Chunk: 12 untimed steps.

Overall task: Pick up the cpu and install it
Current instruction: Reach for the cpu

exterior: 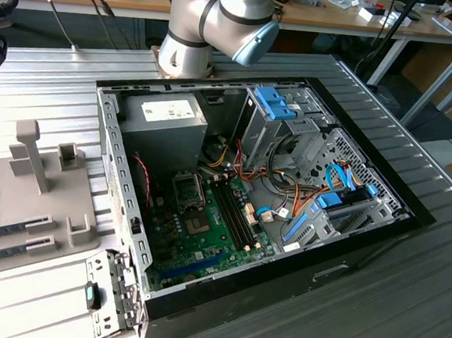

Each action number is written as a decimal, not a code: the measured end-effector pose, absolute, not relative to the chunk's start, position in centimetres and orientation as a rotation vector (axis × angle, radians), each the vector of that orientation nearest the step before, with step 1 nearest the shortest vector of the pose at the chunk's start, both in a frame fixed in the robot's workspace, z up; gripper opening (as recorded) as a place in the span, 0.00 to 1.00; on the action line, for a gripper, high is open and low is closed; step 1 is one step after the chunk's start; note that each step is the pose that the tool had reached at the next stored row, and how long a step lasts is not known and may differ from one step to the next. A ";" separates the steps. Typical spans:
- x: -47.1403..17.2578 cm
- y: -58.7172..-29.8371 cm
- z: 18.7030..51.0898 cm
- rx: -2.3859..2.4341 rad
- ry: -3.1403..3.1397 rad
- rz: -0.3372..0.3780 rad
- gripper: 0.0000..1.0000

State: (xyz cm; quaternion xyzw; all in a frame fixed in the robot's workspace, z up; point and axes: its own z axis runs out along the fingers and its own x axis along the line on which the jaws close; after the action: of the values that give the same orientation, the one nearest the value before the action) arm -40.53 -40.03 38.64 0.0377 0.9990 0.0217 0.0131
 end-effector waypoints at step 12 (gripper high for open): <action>-40.8 -40.0 38.6 0.117 3.112 0.068 0.11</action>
State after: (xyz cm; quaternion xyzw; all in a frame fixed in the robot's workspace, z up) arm -40.79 -40.03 38.61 0.0377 0.9990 0.0217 0.0131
